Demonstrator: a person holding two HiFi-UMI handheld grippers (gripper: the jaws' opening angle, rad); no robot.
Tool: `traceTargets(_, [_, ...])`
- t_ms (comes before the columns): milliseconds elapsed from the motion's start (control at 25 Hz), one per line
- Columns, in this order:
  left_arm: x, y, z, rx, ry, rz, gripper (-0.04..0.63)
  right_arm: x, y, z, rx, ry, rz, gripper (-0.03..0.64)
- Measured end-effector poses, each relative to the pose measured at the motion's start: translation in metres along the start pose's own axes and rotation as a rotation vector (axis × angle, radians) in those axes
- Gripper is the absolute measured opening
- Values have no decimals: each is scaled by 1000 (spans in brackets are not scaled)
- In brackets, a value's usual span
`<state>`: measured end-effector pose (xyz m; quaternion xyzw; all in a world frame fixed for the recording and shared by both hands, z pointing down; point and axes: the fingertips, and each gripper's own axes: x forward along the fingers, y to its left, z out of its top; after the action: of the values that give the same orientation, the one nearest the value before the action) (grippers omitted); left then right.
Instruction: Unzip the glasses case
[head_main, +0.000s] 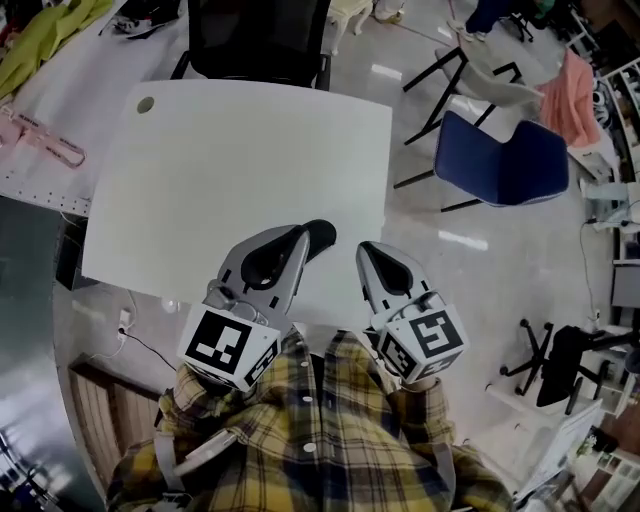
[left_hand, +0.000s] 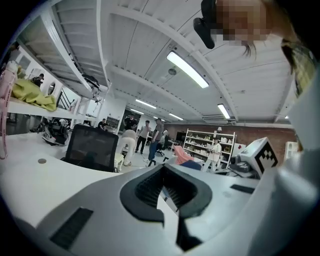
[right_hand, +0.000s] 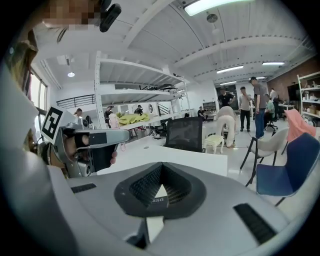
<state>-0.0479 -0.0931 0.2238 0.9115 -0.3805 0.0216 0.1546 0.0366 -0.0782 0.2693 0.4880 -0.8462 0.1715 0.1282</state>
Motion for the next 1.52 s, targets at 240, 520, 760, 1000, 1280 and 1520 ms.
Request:
traceTargets(240, [22,6,-28,28,106,-11,11,4,-18,-10,25,29,-20,-2])
traceTargets(520, [33,12,-74,34,229,-11,64,14,-27,-39,42,88,5,-2])
traceTargets(760, [45,24,-125,109,367,-37,149,26,-31,-70,70,142,28,-2])
traceTargets(1000, [57,32,-187,200,548,-81,237,32,-37,-100,92,195,54,-2])
traceTargets(1280, [73,42,-225,271,660,-109,306,34,-47,-125,118,239,72,-2])
traceTargets(1520, [82,45,-244,327,718,-127,314,40,-55,-141,140,272,88,-2])
